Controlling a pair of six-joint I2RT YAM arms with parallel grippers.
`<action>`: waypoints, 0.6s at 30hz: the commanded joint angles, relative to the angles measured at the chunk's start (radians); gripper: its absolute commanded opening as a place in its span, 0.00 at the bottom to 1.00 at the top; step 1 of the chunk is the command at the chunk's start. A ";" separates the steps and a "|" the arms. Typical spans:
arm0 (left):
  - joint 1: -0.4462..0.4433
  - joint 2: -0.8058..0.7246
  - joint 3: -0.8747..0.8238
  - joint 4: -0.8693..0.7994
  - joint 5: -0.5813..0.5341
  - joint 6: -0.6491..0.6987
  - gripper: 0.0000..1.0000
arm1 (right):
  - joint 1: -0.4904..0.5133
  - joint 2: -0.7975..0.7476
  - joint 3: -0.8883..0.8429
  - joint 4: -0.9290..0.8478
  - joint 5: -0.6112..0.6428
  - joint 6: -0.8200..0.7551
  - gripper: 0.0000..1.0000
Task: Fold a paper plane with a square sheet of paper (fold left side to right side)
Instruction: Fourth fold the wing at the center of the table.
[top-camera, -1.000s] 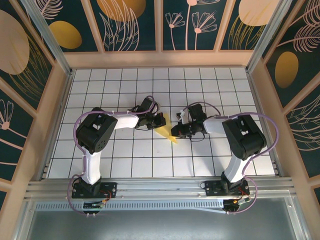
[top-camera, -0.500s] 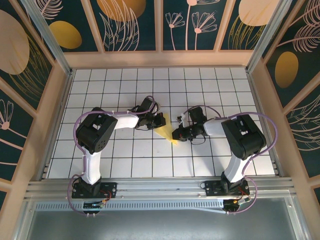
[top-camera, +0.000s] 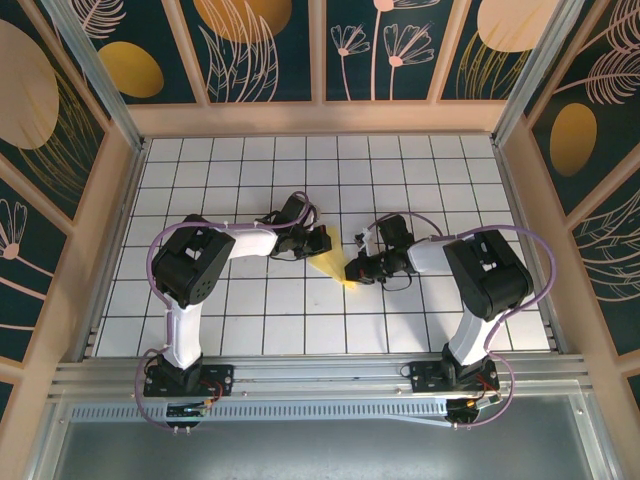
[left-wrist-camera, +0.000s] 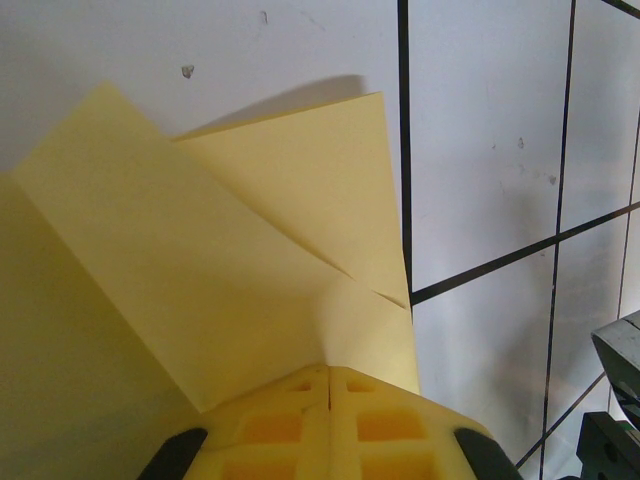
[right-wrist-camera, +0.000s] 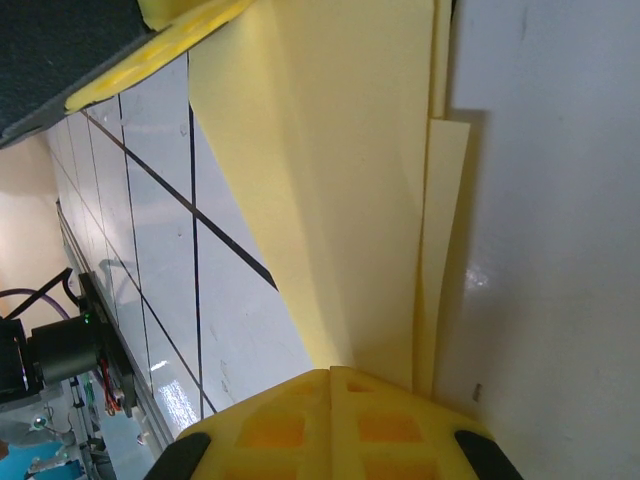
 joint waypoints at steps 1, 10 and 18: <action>-0.002 0.034 -0.003 -0.068 -0.047 0.017 0.03 | 0.014 -0.020 -0.027 -0.041 0.012 -0.017 0.00; -0.001 0.038 -0.003 -0.071 -0.050 0.016 0.03 | 0.021 -0.033 -0.035 -0.082 0.042 -0.029 0.00; -0.002 0.042 0.001 -0.077 -0.058 0.019 0.02 | 0.029 -0.042 -0.041 -0.130 0.071 -0.051 0.00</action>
